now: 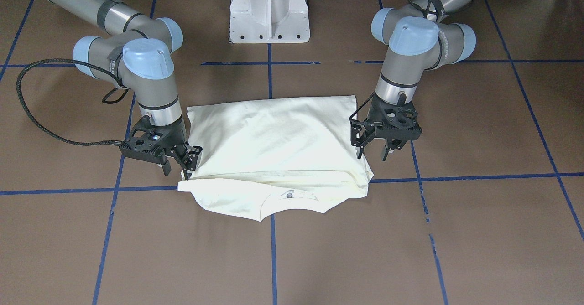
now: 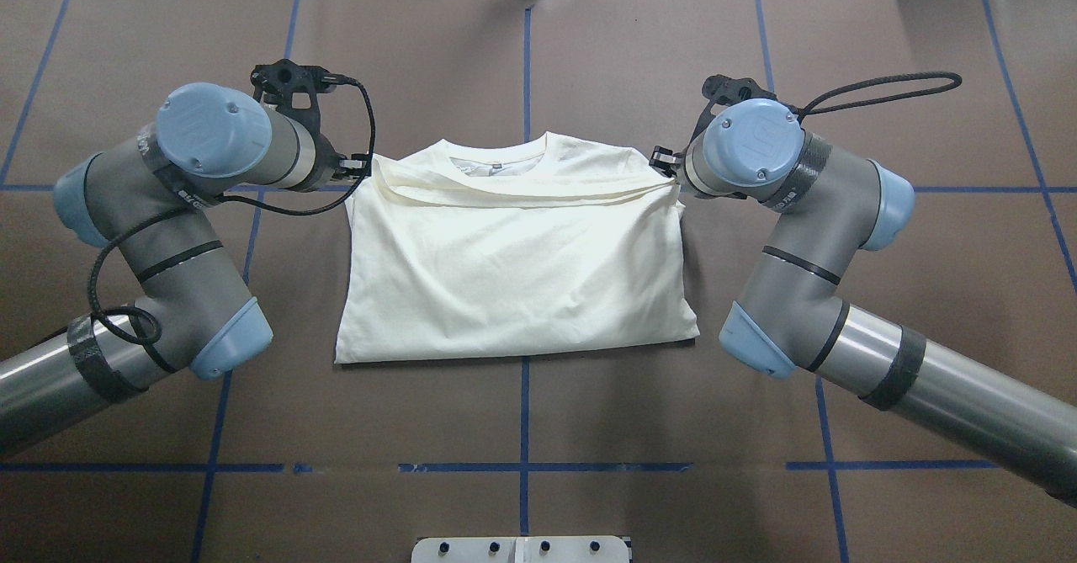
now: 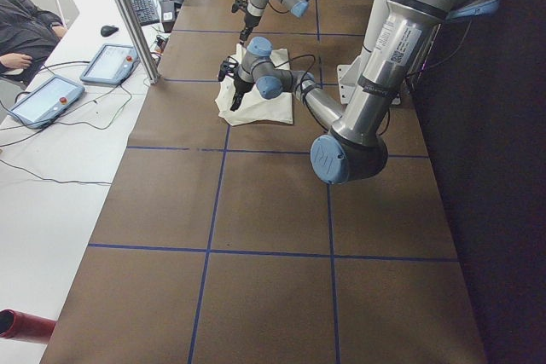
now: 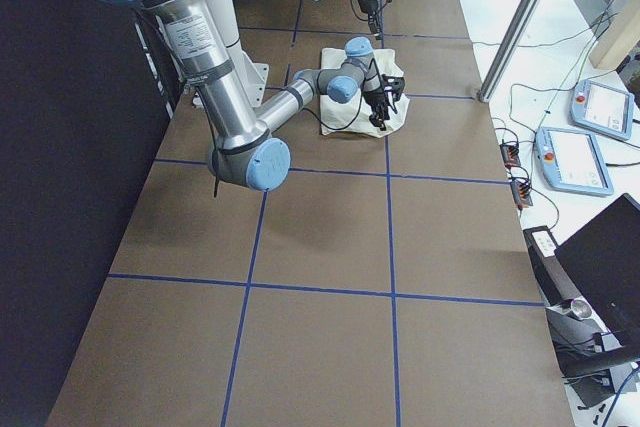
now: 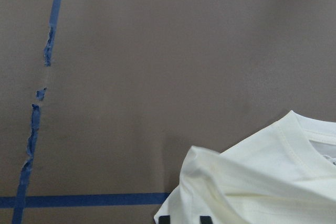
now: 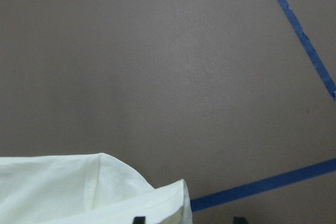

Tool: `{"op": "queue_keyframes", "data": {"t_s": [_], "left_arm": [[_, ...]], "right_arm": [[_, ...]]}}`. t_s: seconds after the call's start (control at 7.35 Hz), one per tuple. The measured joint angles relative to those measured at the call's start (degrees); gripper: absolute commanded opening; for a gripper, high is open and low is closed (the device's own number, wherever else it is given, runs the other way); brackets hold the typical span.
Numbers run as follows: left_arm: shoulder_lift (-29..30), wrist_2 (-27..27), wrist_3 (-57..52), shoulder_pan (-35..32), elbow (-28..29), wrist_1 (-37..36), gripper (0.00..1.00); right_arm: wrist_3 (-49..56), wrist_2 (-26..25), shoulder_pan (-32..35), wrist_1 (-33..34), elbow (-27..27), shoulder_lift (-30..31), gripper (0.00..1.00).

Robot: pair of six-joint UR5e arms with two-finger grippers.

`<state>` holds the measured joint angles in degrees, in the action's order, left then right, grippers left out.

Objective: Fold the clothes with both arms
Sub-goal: 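Release the hem and draw the left gripper back toward the robot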

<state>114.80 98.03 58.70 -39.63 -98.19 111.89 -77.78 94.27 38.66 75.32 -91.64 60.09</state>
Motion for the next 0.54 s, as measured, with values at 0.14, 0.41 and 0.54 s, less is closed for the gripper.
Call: {"op": "queue_keyframes", "data": {"t_s": [0.14, 0.41, 0.54], "left_arm": [[-3.1, 0.0, 0.3, 1.2, -3.2, 0.5, 1.00], [-10.3, -1.0, 6.4, 6.7, -7.6, 6.0, 0.73], [-12.5, -3.0, 11.0, 10.2, -8.1, 9.1, 0.64]], "right_arm": [[2.1, 0.6, 0.5, -0.1, -0.5, 0.1, 1.00], [3.3, 1.1, 0.8, -0.2, -1.0, 0.3, 1.00], [3.4, 1.1, 0.9, -0.2, -1.2, 0.3, 1.00]]}}
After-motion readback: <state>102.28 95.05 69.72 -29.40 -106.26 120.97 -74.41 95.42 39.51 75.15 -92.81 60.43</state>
